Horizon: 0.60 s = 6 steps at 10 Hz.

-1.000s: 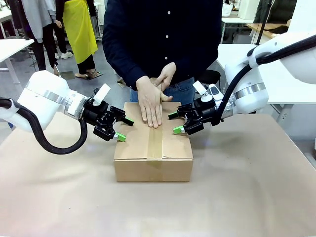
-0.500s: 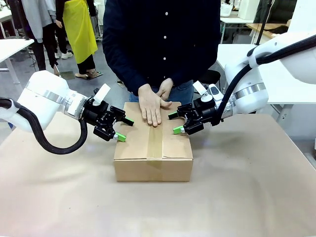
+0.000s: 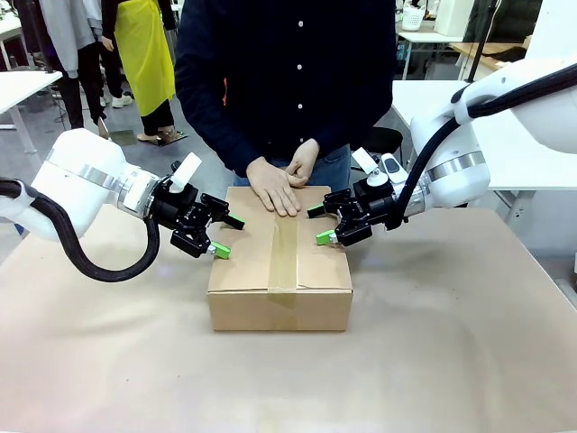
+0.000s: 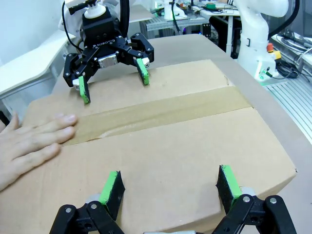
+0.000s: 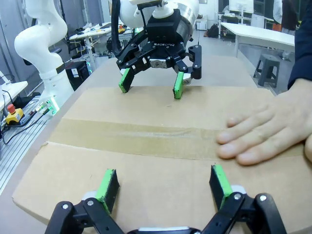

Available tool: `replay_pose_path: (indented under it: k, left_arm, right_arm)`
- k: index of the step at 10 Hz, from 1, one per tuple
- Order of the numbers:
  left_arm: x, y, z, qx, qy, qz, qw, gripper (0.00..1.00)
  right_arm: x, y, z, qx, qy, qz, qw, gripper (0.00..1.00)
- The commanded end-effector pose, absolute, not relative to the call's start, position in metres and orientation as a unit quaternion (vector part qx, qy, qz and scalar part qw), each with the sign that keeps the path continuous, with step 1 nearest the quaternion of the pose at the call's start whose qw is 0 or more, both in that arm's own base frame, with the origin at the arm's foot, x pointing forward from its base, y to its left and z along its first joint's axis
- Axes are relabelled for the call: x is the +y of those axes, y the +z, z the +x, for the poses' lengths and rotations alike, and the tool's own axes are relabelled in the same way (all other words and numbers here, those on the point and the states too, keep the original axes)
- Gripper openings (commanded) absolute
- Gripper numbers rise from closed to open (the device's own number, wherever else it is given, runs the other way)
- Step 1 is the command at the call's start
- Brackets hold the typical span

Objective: Pack the gift set into the box.
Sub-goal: Press and hold the closed box until the human finishes sealing it.

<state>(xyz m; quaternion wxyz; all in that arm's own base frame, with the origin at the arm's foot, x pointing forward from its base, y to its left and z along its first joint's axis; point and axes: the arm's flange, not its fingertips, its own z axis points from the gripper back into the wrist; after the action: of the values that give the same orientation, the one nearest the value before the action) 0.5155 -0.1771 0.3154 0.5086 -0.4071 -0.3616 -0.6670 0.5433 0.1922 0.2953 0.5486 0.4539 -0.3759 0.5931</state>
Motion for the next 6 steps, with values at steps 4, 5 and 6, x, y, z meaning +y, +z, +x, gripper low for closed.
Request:
replay_pose_path:
  k: [4, 5, 6]
  left_arm:
    - [-0.1776, 0.3143, 0.5151, -0.363, -0.665, -0.409, 0.509, 1.0]
    - [-0.1776, 0.3143, 0.5151, -0.363, -0.665, -0.409, 0.509, 1.0]
    - [-0.1776, 0.3143, 0.5151, -0.363, -0.665, -0.409, 0.509, 1.0]
  right_arm:
    - [0.1923, 0.295, 0.5433, -0.379, 0.597, 0.45, 0.545, 1.0]
    - [0.1923, 0.295, 0.5433, -0.379, 0.597, 0.45, 0.545, 1.0]
    - [0.1923, 0.295, 0.5433, -0.379, 0.597, 0.45, 0.545, 1.0]
